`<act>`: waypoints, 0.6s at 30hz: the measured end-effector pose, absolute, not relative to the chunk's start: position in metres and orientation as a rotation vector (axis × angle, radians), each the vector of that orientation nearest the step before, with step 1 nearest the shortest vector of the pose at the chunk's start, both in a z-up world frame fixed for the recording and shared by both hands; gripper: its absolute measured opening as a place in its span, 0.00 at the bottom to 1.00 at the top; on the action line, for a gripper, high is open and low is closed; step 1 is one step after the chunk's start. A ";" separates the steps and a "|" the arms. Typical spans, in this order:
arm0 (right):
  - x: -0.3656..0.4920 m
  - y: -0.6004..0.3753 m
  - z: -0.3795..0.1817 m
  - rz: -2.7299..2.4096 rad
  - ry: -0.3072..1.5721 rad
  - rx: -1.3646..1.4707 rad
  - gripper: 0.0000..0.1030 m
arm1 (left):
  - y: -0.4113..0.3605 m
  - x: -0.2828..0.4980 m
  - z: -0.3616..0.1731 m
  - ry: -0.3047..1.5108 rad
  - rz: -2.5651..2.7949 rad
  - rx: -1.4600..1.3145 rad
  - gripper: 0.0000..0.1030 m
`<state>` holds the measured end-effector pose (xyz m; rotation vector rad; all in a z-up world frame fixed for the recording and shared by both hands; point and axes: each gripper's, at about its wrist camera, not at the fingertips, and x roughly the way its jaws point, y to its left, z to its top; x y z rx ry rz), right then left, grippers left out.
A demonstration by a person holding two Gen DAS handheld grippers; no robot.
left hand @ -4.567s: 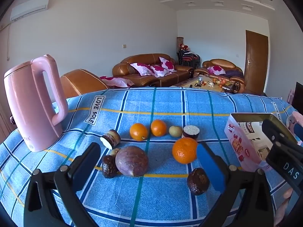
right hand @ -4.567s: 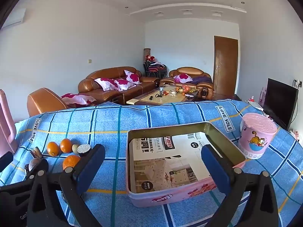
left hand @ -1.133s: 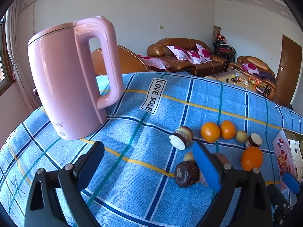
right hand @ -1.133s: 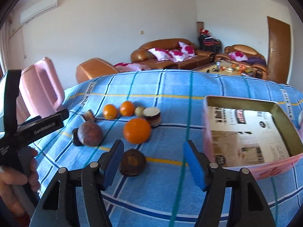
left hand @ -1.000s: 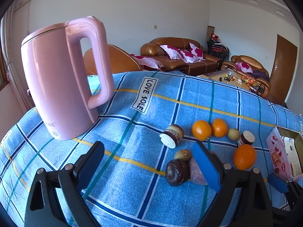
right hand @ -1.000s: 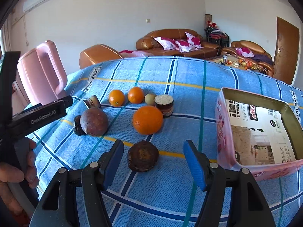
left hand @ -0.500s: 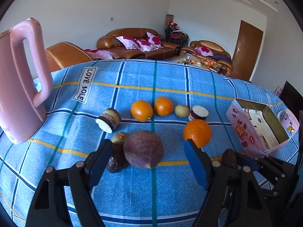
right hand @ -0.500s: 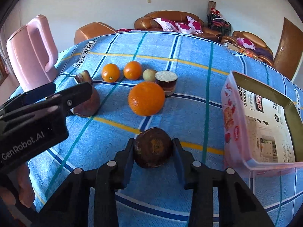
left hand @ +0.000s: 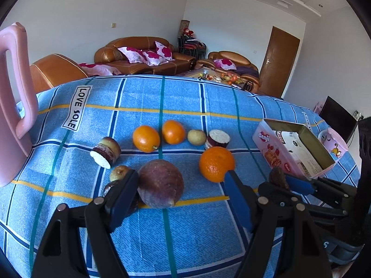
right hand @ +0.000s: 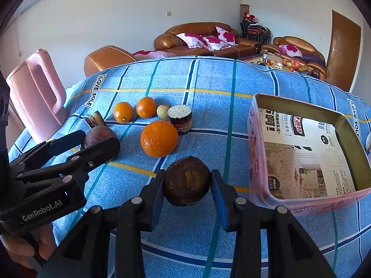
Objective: Organize fruits
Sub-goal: 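Grasp the purple passion fruit with the left tool while the right tool holds the mangosteen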
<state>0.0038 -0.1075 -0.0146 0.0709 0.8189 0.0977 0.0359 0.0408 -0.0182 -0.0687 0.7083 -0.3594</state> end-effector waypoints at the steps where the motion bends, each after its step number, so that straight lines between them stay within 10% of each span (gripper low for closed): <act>1: 0.004 -0.110 -0.013 0.097 0.815 0.081 0.40 | 0.040 0.041 -0.020 0.724 -0.350 -0.069 0.80; 18: 0.011 -0.114 -0.015 0.087 0.812 0.095 0.40 | 0.036 0.065 -0.032 0.859 -0.262 0.011 0.48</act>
